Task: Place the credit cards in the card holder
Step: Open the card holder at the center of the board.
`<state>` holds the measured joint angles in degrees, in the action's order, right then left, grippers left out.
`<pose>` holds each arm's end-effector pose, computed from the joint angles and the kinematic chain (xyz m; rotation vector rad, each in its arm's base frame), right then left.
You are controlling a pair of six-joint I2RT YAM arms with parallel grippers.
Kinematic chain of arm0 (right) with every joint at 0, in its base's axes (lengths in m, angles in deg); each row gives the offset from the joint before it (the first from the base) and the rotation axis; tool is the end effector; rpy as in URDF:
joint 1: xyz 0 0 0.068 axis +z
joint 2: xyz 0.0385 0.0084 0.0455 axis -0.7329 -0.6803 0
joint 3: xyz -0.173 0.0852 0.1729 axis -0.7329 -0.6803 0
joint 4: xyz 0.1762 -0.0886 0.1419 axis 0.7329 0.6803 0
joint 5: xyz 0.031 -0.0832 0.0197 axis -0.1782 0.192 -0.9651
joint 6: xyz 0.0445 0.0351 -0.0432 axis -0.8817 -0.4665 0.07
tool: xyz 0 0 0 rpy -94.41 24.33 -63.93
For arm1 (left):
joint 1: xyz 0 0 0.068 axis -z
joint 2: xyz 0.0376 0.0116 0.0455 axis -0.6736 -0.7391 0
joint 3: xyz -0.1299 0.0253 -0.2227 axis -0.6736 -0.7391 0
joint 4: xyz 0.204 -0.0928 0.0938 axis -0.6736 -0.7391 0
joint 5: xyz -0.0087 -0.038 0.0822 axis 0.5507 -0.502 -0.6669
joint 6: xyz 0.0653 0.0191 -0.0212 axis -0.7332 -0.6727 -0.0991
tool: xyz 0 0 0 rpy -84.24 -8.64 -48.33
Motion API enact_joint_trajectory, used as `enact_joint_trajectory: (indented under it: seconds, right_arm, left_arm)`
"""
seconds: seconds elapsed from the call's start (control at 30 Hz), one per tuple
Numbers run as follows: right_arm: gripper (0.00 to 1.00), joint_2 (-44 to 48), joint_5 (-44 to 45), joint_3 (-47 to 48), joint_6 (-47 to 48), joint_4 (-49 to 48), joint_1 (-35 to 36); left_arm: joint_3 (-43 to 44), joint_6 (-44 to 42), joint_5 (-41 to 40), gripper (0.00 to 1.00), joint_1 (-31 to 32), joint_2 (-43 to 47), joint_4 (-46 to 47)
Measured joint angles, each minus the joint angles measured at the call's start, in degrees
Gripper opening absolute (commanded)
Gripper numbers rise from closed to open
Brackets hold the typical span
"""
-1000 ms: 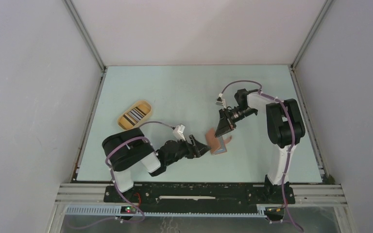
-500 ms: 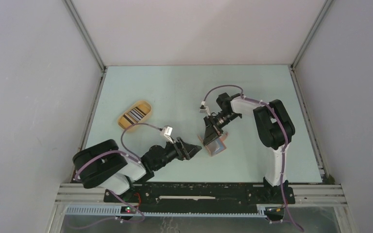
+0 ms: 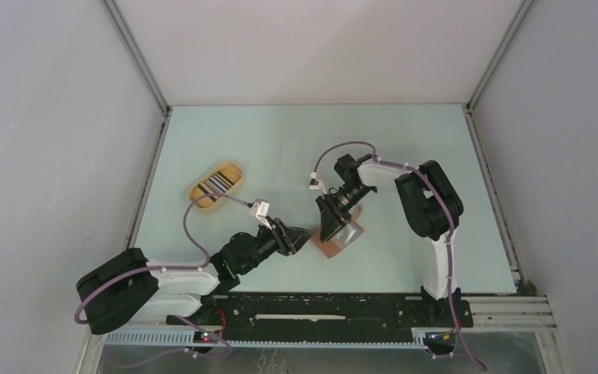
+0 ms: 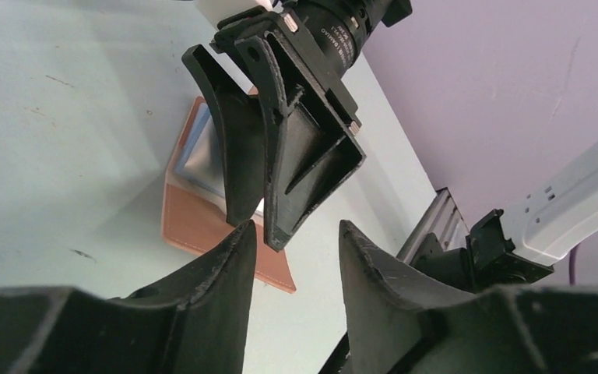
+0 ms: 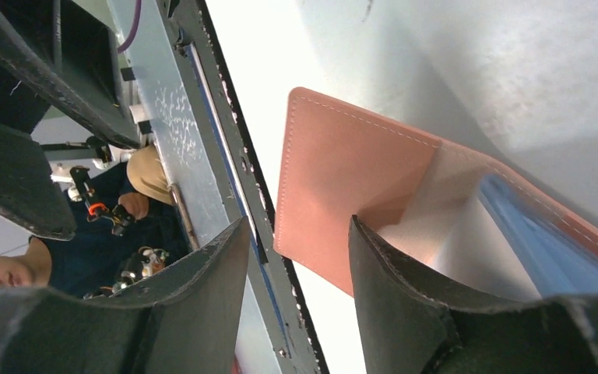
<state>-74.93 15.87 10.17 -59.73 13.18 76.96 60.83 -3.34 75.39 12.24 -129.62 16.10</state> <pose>0.2714 0.2134 0.1213 1.0837 -2.4000 -1.4680 0.1315 -0.1727 0.1673 0.0114 1.8064 -1.2265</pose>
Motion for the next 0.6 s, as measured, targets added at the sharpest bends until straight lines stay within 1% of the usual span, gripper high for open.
enact_joint_trajectory:
  seconds: [0.03, 0.1, 0.13, 0.2, 0.27, 0.4, 0.53, 0.6]
  right_arm:
    - [0.58, 0.0, 0.0, 0.2, 0.2, 0.2, 0.4]
    - [0.57, 0.0, 0.1, 0.8, 0.9, 0.6, 1.0]
    - [0.55, 0.0, 0.0, 0.9, 1.2, 0.6, 1.1]
    - [0.48, 0.0, 0.1, 1.0, 1.7, 0.8, 1.3]
    - [0.38, 0.0, 0.3, 1.0, 2.0, 0.9, 1.3]
    - [0.21, 0.0, 1.8, 1.0, 2.0, 0.8, 1.3]
    - [0.1, -0.6, 4.1, 1.0, 1.2, 0.3, 1.3]
    - [0.09, -0.7, 5.2, 1.0, 0.9, 0.0, 1.3]
  left_arm:
    - [0.0, -0.4, -0.1, 0.44, 0.0, 0.4, -0.8]
    - [0.2, -1.0, -0.3, 0.37, 0.0, 0.8, -2.2]
    - [0.2, -1.2, -0.3, 0.35, 0.0, 0.8, -2.5]
    - [0.3, -1.5, -0.4, 0.33, 0.0, 0.6, -3.0]
    - [0.6, -1.4, -0.3, 0.3, 0.0, -0.7, -2.9]
    - [2.6, -1.4, 0.2, 0.25, 0.0, -6.8, -2.1]
    - [4.9, -0.9, 1.7, 0.21, 0.0, -13.7, 0.7]
    - [5.7, -0.7, 2.4, 0.18, 0.0, -17.0, 2.6]
